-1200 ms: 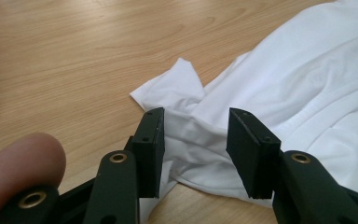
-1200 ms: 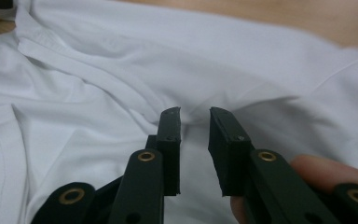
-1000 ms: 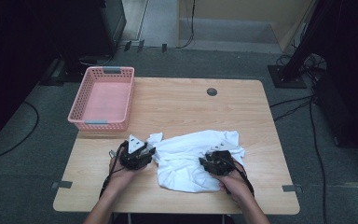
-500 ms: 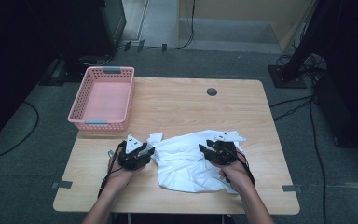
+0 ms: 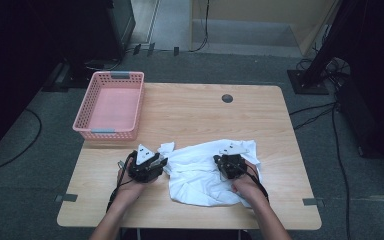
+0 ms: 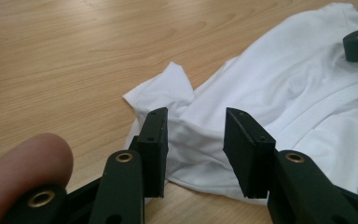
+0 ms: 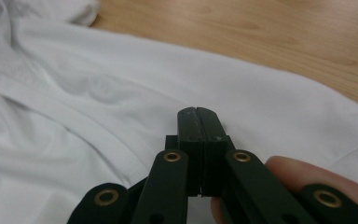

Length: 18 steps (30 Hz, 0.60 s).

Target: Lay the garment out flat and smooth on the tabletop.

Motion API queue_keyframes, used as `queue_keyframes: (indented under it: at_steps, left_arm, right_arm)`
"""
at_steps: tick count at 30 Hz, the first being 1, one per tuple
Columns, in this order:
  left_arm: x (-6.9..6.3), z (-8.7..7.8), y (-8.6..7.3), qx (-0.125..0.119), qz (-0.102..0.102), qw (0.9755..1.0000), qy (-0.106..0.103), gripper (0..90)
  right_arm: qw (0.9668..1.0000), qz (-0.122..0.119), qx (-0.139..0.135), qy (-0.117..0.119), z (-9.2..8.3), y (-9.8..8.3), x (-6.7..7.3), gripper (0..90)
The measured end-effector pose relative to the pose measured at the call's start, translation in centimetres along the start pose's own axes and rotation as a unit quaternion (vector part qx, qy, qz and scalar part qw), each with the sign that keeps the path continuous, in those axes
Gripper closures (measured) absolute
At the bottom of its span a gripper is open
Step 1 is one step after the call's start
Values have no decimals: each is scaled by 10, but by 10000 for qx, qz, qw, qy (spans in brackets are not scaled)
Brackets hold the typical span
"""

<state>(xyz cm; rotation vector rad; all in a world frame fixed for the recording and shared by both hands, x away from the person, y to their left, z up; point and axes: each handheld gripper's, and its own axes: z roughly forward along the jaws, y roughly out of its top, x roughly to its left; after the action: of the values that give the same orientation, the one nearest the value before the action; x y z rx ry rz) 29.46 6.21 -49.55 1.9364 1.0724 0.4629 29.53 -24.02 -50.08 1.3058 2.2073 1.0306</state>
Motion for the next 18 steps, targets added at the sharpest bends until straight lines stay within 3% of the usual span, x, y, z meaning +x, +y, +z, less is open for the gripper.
queue_keyframes:
  at_steps: [5,10,15,18]
  left_arm:
    - [0,-2,1,-38,-16,10000,-79,623]
    - [-3,-2,2,-48,40,9998,-190,649]
    - [-8,-3,3,-43,197,9989,-416,706]
    - [-16,0,3,55,422,9976,-548,702]
  right_arm:
    - [9988,410,-274,8,-4,14,-14,900]
    - [9971,582,-468,-140,-9,27,-20,900]
    - [9957,729,-524,-207,-8,33,-26,900]
    - [9948,856,-512,-193,-6,35,-29,900]
